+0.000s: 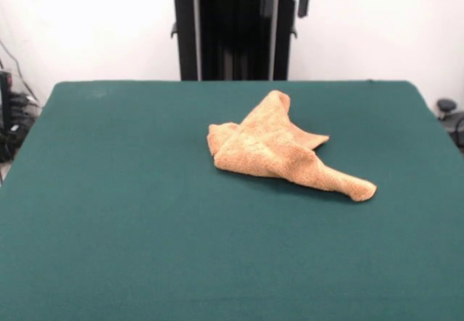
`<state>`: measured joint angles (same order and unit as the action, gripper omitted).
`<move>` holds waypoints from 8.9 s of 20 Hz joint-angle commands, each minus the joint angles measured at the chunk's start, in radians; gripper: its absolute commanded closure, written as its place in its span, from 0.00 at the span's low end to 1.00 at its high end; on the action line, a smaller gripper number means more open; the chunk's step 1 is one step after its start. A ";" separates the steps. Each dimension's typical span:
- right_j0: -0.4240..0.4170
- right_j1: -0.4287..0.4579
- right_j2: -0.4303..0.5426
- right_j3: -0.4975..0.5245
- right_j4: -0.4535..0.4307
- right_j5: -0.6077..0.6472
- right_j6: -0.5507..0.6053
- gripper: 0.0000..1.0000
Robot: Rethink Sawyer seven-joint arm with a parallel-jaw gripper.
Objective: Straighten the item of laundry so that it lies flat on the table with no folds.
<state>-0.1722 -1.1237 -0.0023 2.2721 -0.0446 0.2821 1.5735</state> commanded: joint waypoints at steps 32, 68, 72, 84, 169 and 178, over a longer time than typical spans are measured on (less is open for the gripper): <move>0.079 0.603 0.002 -0.056 -0.116 -0.553 0.203 0.00; 0.060 0.773 0.003 -0.145 -0.110 -0.664 0.190 0.00; 0.112 0.815 -0.019 -0.157 -0.082 -0.729 0.208 0.00; 0.233 0.819 -0.076 -0.113 -0.001 -0.839 0.251 0.00; 0.081 0.030 -0.006 -0.052 0.023 0.321 0.132 0.00; 0.083 0.177 0.021 -0.013 0.015 0.065 0.178 0.00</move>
<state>-0.1037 -1.1159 -0.0952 2.2072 -0.0642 0.4860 1.5737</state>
